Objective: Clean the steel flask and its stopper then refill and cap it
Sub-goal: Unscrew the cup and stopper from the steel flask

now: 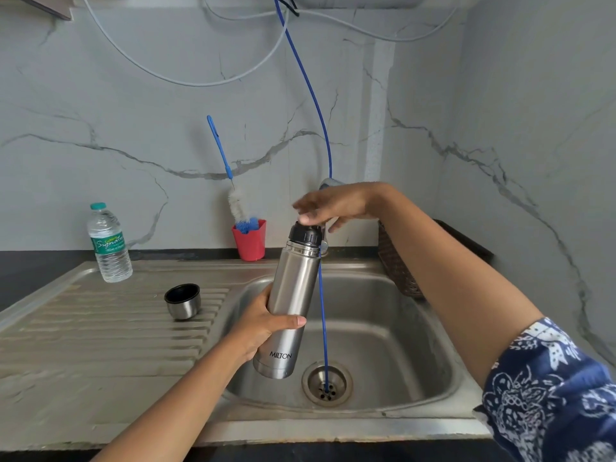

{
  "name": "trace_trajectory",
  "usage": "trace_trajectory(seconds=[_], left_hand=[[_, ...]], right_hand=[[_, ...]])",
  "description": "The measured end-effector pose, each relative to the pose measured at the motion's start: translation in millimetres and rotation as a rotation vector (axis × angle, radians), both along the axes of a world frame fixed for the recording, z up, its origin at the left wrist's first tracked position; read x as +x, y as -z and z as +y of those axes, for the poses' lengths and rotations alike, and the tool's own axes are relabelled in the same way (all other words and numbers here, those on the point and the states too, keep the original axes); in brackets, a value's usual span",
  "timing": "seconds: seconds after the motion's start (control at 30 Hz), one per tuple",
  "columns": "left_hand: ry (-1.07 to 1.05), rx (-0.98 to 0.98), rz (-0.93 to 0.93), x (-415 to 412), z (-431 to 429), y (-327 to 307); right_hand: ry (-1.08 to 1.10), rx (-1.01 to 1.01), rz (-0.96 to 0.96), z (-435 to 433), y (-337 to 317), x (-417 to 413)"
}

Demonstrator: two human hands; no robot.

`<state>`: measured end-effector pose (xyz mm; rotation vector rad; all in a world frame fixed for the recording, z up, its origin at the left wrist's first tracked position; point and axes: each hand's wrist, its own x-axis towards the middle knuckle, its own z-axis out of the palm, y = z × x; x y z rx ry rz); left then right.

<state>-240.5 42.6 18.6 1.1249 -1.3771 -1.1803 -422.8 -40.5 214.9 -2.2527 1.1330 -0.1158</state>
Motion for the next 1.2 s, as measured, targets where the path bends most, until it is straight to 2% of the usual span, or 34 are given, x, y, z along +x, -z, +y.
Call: trace_trajectory(seconds=[0.1,0.2,0.37,0.5,0.7,0.83,1.0,1.2], left_hand=[[-0.003,-0.004,-0.004,1.1,-0.9,1.5],[-0.005,-0.008,-0.011,1.9,-1.5,3.0],[-0.008,-0.014,-0.011,4.1,-2.0,2.5],[-0.003,-0.022,0.001,6.6,-0.2,-2.2],[-0.023,-0.045,-0.001,23.5,10.3,-17.5],[-0.108,-0.067,0.035,48.2,18.8,-29.2],[-0.231,-0.118,0.067,97.1,35.7,-42.0],[-0.362,-0.165,0.098,163.5,62.0,-51.0]], right_hand=[[0.249,-0.197,0.18,10.6,3.4,22.2],[0.222,-0.324,0.3,10.6,12.1,35.8],[0.105,-0.104,0.145,7.9,2.8,26.0],[-0.027,-0.004,-0.031,5.7,-3.9,13.6],[-0.112,0.003,-0.248,6.2,-27.4,13.2],[-0.137,0.0,-0.399,4.1,-40.4,28.0],[-0.179,0.009,-0.443,7.5,-33.5,66.1],[-0.214,0.054,-0.374,12.2,11.5,125.1]])
